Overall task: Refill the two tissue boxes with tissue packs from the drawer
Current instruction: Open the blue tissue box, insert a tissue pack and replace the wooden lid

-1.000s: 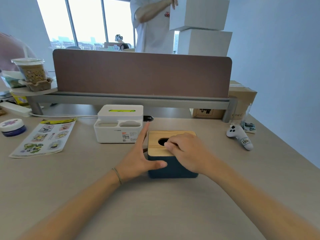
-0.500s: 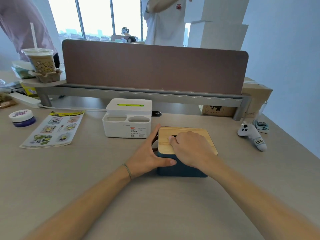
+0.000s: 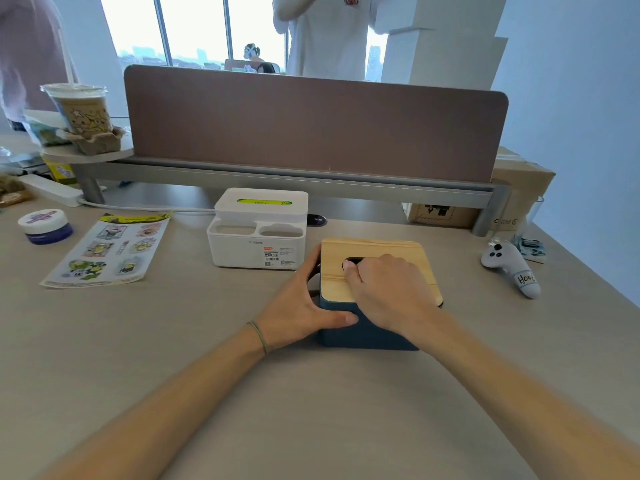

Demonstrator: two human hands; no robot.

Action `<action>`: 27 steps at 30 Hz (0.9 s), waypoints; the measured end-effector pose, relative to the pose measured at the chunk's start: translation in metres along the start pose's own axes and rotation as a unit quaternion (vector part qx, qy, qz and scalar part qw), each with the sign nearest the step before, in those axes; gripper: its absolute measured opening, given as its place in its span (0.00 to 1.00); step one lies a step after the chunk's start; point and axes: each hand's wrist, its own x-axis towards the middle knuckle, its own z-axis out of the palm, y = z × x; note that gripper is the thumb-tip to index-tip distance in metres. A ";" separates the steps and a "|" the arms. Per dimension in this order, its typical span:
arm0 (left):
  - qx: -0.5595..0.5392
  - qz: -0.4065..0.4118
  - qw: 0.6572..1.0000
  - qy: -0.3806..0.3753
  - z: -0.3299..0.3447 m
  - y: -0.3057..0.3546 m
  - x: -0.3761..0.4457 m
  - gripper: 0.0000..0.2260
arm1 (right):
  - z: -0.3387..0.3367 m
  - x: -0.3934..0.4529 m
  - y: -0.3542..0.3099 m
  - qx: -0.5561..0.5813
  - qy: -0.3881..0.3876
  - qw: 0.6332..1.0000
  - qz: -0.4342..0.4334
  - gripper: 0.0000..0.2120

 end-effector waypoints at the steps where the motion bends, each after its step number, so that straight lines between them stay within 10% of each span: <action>1: -0.001 -0.003 1.000 0.000 0.000 0.000 0.000 0.53 | 0.000 -0.001 0.000 0.008 0.009 1.000 -0.001 0.25; 15: 0.070 0.081 0.991 0.082 -0.017 0.054 -0.005 0.59 | -0.044 -0.007 0.017 0.159 0.113 0.980 -0.033 0.24; 27: 0.197 0.113 0.972 -0.054 0.050 0.121 0.015 0.51 | -0.064 -0.062 0.097 0.112 0.098 0.989 0.001 0.21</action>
